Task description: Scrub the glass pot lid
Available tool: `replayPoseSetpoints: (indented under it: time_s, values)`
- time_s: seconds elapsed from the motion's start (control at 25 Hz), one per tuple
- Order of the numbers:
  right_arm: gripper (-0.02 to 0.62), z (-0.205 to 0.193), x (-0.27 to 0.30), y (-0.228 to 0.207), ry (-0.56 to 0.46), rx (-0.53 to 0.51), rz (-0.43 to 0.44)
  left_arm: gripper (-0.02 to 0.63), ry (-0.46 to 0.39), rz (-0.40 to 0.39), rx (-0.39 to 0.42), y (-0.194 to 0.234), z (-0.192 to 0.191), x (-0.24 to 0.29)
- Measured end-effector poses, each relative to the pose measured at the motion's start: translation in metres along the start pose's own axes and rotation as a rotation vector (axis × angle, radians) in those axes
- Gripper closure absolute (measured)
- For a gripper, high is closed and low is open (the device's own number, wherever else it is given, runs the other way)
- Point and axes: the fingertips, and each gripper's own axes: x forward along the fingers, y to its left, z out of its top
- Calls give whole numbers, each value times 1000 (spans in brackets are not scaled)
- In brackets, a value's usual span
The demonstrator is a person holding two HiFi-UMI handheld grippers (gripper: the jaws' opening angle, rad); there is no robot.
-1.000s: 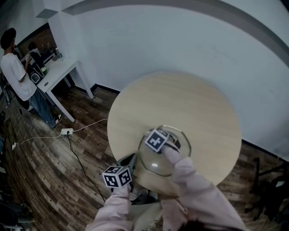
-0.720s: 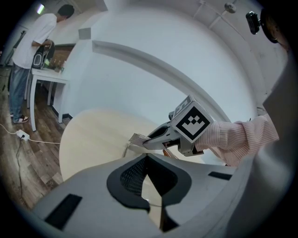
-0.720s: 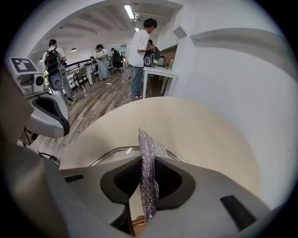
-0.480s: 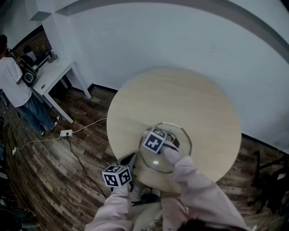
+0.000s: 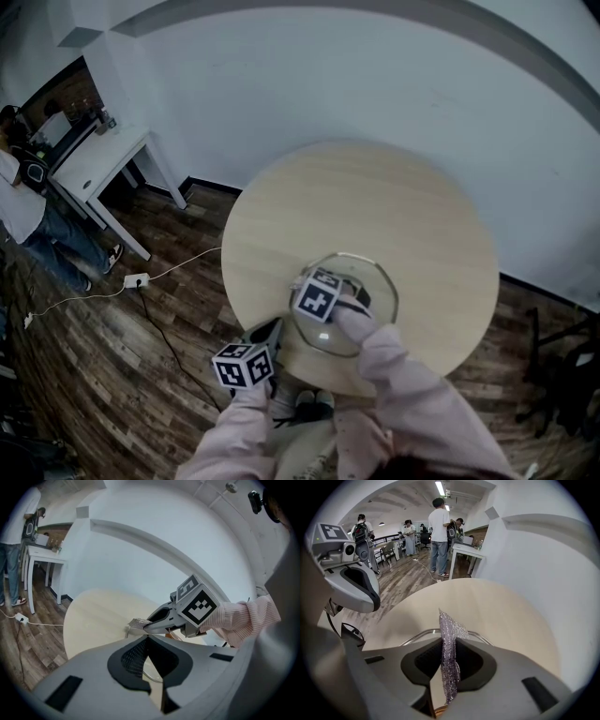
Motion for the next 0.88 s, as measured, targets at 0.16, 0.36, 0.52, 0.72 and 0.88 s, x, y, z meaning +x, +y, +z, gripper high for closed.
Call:
replayPoseSetpoints:
  time_s: [0.16,0.36,0.52,0.72,0.88]
  values:
    - [515,-2,-2,5,11,-10,5,612,1,-4,4,-1,0,-1]
    - [515,-1,-4,11,11,-24,7,612,-4,-11,13,-3,1,-3]
    - [515,5,-7,19,-18,-53,20,611,-7,-15,16,-3,0,-4]
    - [515,-1,-8,25,1,-59,31,612,-6,-21,19,-6,-2,-5]
    - [515,-3,-8,32,10,-62,41,612,-12,-22,21,-6,-2,-9]
